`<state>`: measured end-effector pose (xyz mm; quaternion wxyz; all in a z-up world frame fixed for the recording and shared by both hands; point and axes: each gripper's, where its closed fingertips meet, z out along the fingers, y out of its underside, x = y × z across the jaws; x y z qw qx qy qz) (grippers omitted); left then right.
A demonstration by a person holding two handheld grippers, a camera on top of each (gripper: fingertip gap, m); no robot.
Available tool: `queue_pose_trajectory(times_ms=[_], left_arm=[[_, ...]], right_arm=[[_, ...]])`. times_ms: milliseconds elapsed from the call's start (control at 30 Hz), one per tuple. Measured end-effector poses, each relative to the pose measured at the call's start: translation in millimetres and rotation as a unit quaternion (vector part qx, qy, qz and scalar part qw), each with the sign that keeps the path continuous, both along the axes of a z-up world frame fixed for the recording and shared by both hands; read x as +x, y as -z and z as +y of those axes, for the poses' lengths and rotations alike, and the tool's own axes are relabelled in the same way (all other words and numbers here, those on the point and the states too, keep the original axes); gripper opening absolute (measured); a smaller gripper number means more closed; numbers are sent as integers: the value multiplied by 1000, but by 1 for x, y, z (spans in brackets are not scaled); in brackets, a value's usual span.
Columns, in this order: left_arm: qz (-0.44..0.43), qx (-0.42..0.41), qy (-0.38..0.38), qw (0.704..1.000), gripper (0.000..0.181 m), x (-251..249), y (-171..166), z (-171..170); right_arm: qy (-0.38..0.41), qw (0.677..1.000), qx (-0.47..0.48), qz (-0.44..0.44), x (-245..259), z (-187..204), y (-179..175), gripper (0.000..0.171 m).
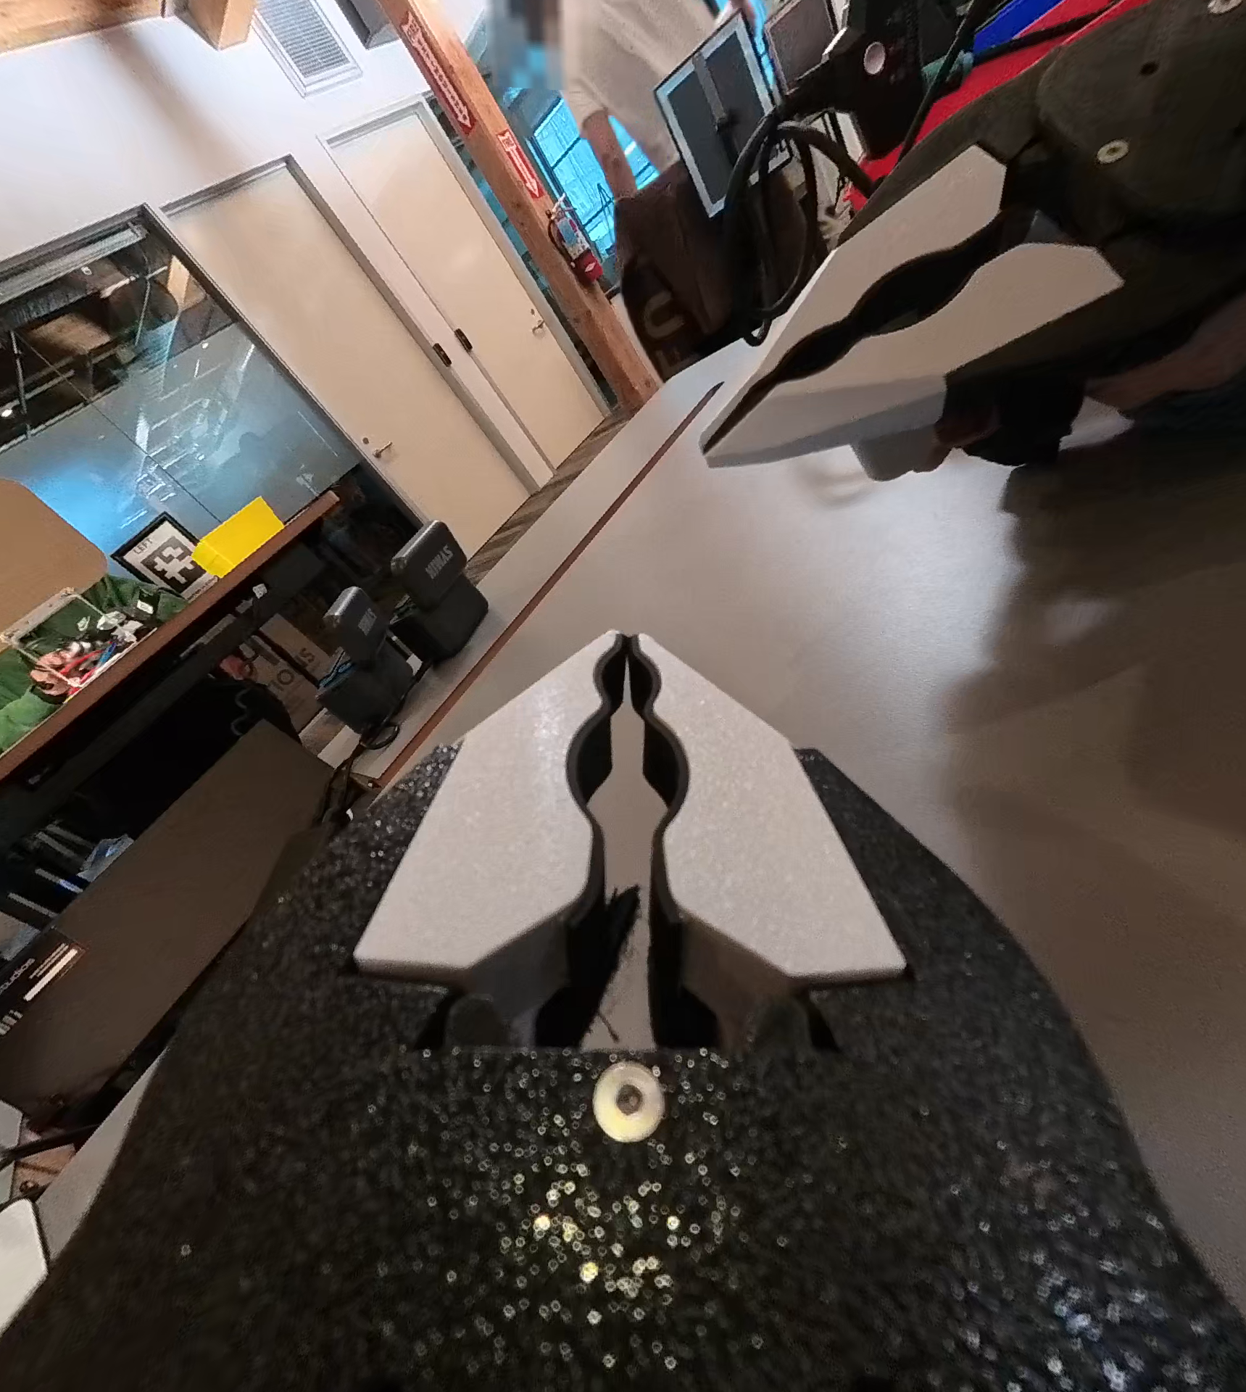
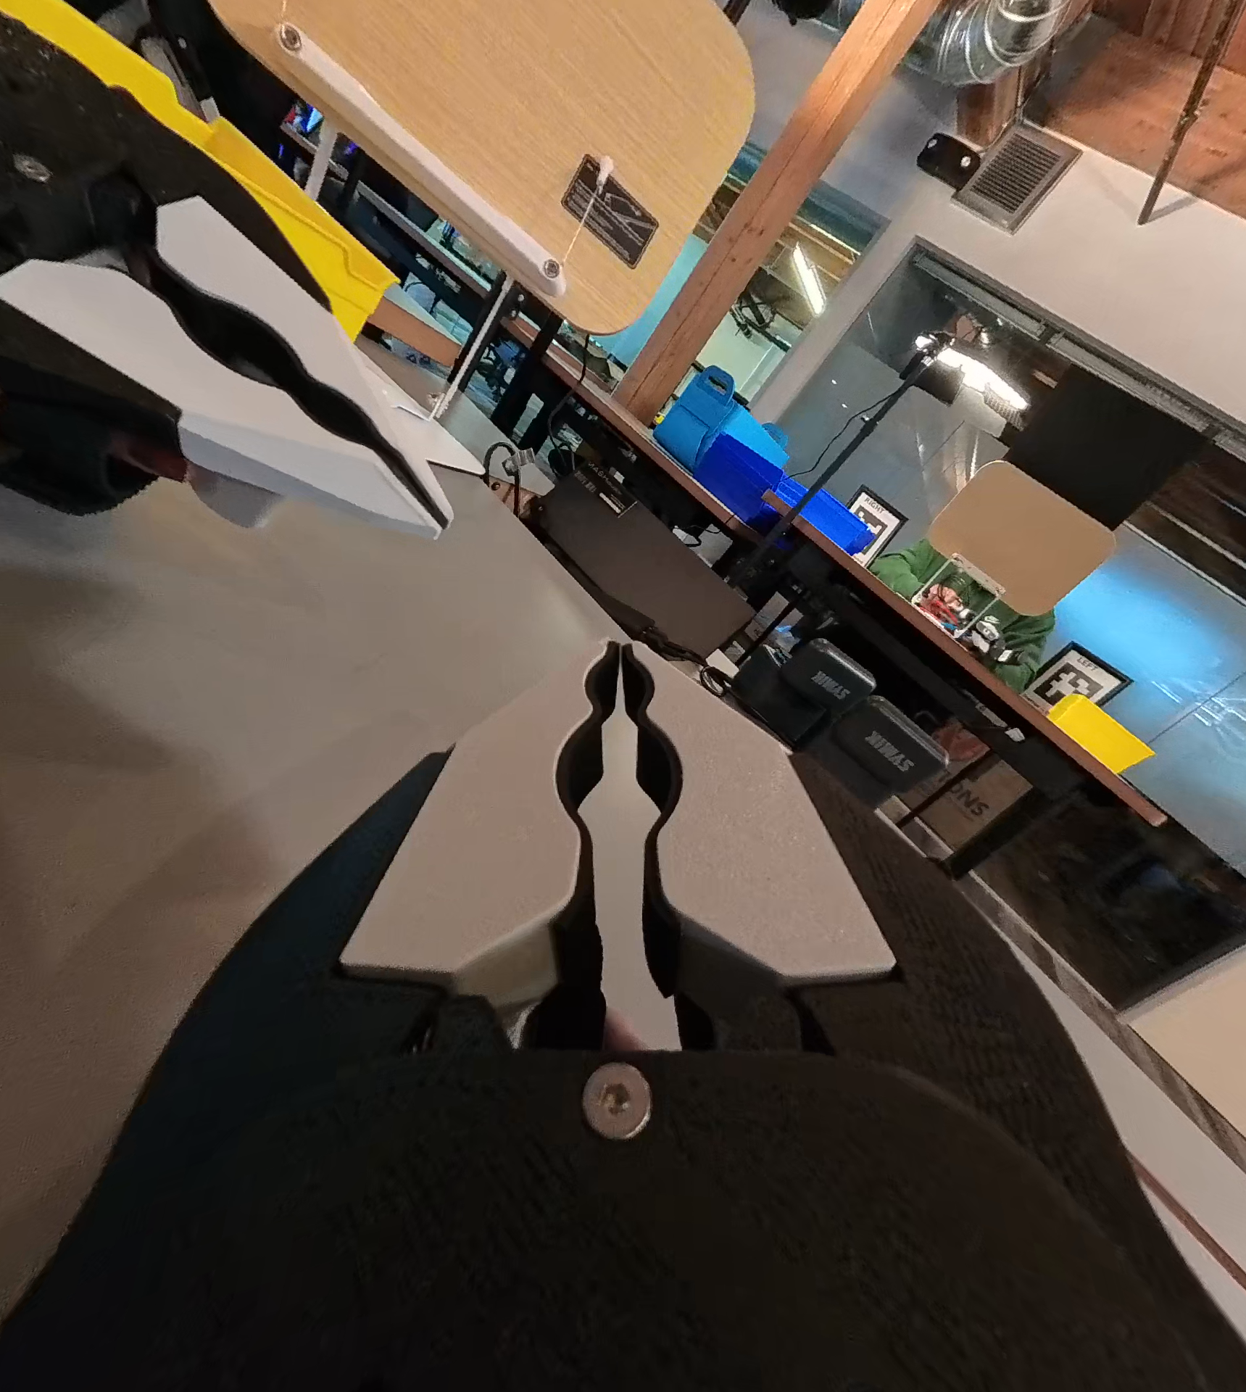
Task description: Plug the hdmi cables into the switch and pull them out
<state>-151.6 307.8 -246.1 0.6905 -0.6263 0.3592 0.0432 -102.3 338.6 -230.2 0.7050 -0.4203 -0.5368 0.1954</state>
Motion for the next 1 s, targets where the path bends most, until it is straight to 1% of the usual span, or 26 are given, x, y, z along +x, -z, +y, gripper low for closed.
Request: queue_pose_trajectory(times_ms=[433,700,1000], left_arm=[[16,-1,2,1000,0,2,4,0],[12,-1,1,1000,0,1,3,0],[15,-1,2,1000,0,2,4,0]], right_arm=[[1,1000,9,-8,-2,-1,2,1],[9,1000,5,2,1,2,-1,2],[7,1000,11,-6,0,0,1,2]])
